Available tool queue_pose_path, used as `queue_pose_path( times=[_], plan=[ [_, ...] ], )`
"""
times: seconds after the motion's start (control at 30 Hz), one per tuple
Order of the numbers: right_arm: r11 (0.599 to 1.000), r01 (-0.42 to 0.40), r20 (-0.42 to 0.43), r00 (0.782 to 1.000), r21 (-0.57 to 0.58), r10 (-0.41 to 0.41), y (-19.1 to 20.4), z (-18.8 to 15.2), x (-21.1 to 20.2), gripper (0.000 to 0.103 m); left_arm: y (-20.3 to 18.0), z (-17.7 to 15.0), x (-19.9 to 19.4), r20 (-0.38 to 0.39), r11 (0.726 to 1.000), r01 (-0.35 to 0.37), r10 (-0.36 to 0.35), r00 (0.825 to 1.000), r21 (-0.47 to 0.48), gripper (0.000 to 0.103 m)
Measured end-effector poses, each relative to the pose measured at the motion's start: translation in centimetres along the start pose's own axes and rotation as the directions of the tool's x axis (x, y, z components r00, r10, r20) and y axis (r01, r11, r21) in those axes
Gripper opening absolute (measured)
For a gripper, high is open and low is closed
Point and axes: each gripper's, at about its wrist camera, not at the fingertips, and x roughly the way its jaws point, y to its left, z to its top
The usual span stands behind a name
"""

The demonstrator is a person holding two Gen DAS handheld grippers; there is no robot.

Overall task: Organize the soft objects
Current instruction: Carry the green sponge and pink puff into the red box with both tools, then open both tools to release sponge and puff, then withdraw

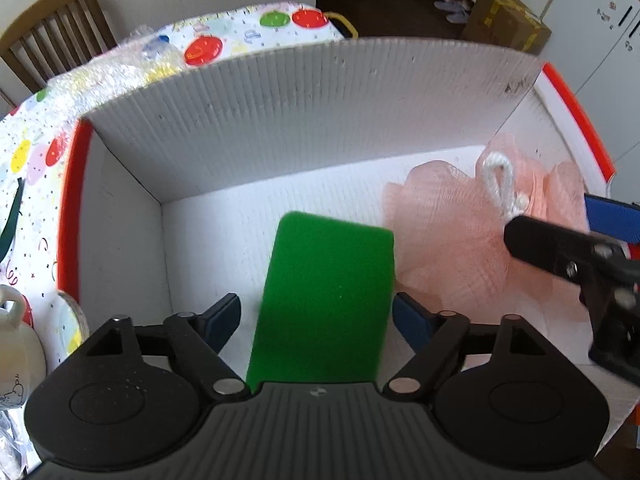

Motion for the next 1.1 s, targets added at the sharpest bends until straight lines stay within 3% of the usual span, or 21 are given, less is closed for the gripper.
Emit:
queue_pose_path(
  times=[0.33, 0.67, 0.87, 1.1],
  plan=[
    [0.999, -0.039, 0.042, 0.998, -0.010, 0.039, -0.1, 0.0, -3.3, 0.069, 0.0, -0.7, -2.8, 0.070, 1.000, 0.023, -0.022, 0.997, -0.017, 0.085],
    [0.995, -0.085, 0.095, 0.992, -0.045, 0.089, 0.9, -0.9, -6.9, 0.080, 0.3, -2.6, -7.1, 0.170, 0.998, 0.054, -0.052, 0.984, -0.007, 0.085],
    [0.993, -0.091, 0.134, 0.986, -0.080, 0.101, 2.3, -2.0, -9.1, 0.084, 1.0, -4.5, -10.6, 0.250, 0.998, 0.057, -0.057, 0.967, 0.010, 0.085],
    [0.988, -0.102, 0.198, 0.972, -0.119, 0.124, 4.1, -3.3, -12.1, 0.091, 2.1, -7.4, -15.2, 0.352, 0.998, 0.069, -0.070, 0.933, 0.017, 0.085]
  ],
)
